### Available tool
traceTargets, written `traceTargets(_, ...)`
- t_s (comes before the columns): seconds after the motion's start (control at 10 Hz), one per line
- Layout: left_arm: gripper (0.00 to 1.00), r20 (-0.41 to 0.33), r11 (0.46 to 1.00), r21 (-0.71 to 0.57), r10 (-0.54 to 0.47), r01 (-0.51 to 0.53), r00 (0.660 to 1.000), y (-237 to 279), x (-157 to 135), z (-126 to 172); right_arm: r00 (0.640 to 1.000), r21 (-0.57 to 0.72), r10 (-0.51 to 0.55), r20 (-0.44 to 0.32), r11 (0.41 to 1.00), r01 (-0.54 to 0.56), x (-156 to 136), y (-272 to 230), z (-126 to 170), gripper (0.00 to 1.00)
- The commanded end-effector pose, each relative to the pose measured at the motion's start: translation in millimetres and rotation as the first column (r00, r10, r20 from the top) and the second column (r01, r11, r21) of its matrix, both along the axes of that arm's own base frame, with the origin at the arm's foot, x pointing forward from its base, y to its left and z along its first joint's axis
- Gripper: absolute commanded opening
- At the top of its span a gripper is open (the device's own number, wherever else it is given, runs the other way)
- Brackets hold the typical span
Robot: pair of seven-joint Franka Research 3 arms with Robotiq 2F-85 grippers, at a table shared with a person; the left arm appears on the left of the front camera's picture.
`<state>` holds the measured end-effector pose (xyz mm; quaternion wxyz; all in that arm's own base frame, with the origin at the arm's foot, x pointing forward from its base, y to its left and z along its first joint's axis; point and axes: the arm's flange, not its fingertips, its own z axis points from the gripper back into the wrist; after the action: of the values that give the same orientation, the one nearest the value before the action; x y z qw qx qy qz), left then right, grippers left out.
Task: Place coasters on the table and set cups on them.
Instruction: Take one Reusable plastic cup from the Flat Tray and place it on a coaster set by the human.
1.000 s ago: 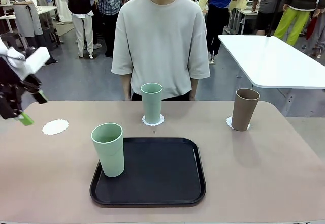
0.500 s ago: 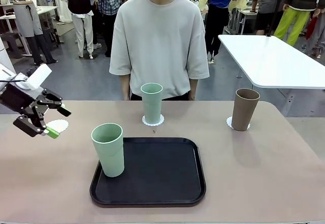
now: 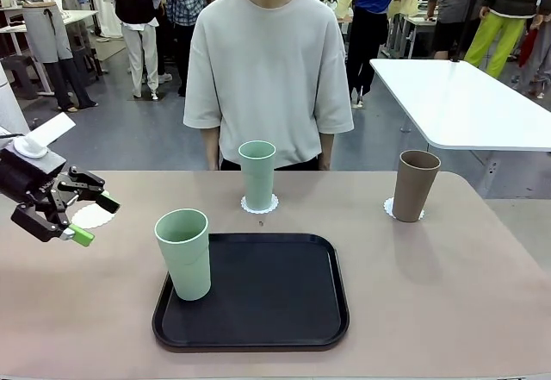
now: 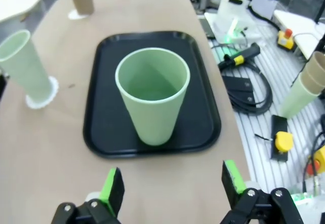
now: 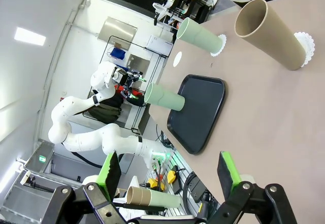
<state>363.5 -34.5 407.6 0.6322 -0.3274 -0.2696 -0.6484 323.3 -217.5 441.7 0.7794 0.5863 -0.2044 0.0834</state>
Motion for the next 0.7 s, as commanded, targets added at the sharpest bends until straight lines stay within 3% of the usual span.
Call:
traceTargets(0.0, 1.0, 0.034, 1.0, -0.007, 0.014, -0.014, 0.999, -2.7, 2.9, -5.0, 1.0, 0.015, -0.002, 0.006, 1.0, 0.002, -0.3, 0.2, 0.4, 1.0)
traceTargets(0.2, 1.0, 0.002, 1.0, 0.01, 0.003, -0.003, 1.0, -1.0, 0.4, 0.0, 1.0, 0.015, -0.002, 0.006, 1.0, 0.002, -0.3, 0.2, 0.4, 1.0)
traceTargets(0.6, 1.0, 0.123, 0.993, -0.115, 0.035, -0.021, 0.992, -6.6, -6.2, -36.0, 1.0, 0.015, -0.002, 0.006, 1.0, 0.002, -0.3, 0.2, 0.4, 1.0)
